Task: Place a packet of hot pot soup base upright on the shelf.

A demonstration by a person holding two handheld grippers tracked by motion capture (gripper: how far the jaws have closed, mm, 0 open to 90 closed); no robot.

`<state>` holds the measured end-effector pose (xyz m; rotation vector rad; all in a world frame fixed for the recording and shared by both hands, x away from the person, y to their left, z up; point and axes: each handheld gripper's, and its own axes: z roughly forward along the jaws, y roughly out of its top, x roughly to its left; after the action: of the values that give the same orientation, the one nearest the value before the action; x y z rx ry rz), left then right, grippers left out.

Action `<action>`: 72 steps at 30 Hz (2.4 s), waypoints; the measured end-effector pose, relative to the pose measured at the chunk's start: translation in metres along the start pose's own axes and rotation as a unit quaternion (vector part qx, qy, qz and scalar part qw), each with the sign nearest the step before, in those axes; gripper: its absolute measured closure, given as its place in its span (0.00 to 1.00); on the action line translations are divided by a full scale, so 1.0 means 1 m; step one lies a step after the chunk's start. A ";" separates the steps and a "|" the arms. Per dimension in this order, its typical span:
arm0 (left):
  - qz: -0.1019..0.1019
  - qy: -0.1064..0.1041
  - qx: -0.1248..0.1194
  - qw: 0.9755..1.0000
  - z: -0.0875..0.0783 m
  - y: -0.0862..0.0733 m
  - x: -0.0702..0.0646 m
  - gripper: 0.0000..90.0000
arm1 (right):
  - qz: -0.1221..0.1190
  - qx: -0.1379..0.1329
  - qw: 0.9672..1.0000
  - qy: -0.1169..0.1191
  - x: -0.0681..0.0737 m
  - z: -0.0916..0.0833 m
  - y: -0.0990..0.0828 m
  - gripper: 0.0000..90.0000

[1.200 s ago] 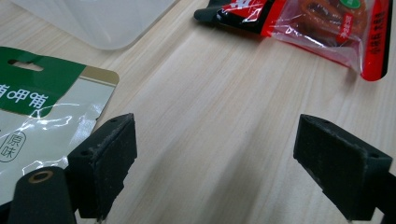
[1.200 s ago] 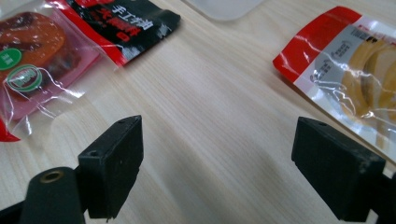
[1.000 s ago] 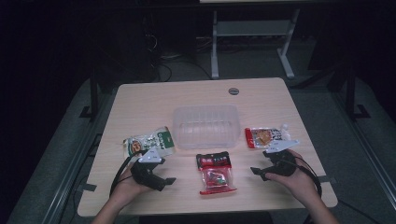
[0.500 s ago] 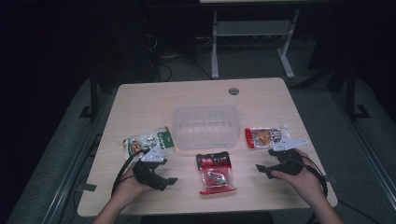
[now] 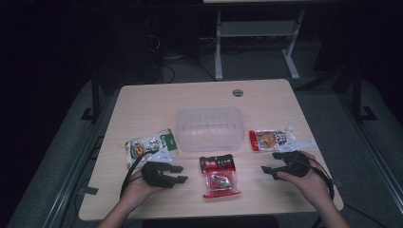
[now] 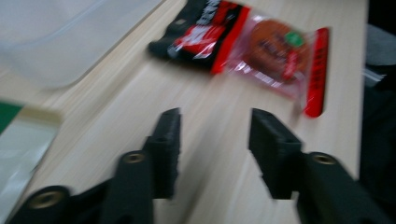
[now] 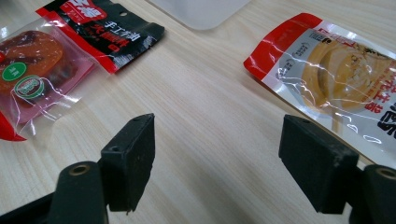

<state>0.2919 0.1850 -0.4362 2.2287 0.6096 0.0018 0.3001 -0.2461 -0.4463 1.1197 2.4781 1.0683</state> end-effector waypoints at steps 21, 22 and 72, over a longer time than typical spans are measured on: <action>0.057 -0.103 0.003 0.993 0.073 0.067 -0.040 1.00 | -0.007 -0.001 1.000 0.004 0.001 0.001 -0.002 0.27; 0.057 -0.103 0.003 0.993 0.073 0.067 -0.040 1.00 | -0.007 -0.001 1.000 0.004 0.001 0.001 -0.002 0.27; 0.046 -0.080 0.109 0.990 0.046 0.021 -0.035 1.00 | -0.010 0.000 1.000 -0.007 0.002 -0.002 -0.003 0.27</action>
<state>0.2787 0.1259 -0.4457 2.4372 0.4367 -0.2028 0.2962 -0.2471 -0.4474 1.0973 2.4729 1.0509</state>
